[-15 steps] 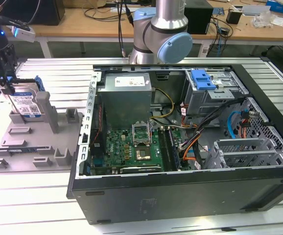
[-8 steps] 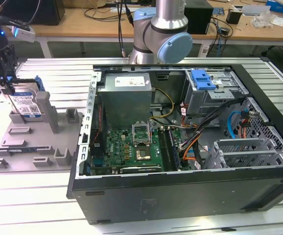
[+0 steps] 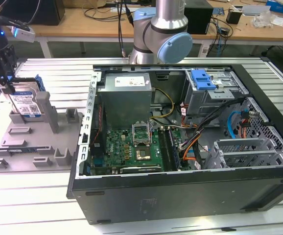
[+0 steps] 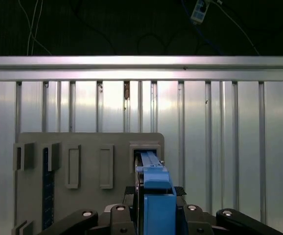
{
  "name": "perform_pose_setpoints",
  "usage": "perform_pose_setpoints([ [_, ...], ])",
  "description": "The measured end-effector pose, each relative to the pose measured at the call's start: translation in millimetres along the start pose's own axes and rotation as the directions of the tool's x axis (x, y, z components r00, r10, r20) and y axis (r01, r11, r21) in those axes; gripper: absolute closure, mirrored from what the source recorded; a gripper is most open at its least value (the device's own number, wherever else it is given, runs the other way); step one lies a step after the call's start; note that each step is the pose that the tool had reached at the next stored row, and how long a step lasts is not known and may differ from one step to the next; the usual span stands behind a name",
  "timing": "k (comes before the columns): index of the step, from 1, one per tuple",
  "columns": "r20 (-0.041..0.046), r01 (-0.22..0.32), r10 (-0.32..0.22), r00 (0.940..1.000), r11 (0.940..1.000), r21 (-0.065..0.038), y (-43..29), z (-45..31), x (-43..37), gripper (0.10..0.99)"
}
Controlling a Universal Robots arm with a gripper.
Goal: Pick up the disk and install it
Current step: 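Pick up the disk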
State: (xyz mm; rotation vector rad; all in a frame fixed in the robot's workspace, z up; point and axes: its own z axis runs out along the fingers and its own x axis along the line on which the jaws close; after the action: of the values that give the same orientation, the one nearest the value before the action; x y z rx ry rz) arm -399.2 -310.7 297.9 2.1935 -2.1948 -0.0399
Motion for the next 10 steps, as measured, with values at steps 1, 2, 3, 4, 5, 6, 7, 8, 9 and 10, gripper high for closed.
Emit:
perform_pose_setpoints([
  [1,-0.0001,0.000,0.000,1.0000,1.0000,0.000,0.1,0.1,0.0,0.694],
  [2,-0.0001,0.000,0.000,1.0000,1.0000,0.000,0.1,0.1,0.0,0.694],
  [3,-0.0001,0.000,0.000,1.0000,1.0000,0.000,0.1,0.2,0.0,0.694],
  [4,-0.0001,0.000,0.000,1.0000,1.0000,0.000,0.1,0.3,0.0,0.694],
  [5,-0.0001,0.000,0.000,1.0000,1.0000,0.000,0.2,0.6,0.0,0.694],
  [6,0.0000,0.000,0.000,1.0000,1.0000,0.000,0.2,1.1,0.1,0.694],
  [7,0.0000,0.000,0.000,1.0000,1.0000,0.000,0.2,1.2,0.2,0.694],
  [8,0.0000,0.000,0.000,1.0000,1.0000,0.000,0.1,1.3,0.3,0.694],
  [9,0.0001,0.000,0.000,1.0000,1.0000,0.000,0.1,1.4,0.5,0.694],
  [10,0.0000,0.000,0.000,1.0000,1.0000,0.000,0.1,1.4,0.6,0.694],
])
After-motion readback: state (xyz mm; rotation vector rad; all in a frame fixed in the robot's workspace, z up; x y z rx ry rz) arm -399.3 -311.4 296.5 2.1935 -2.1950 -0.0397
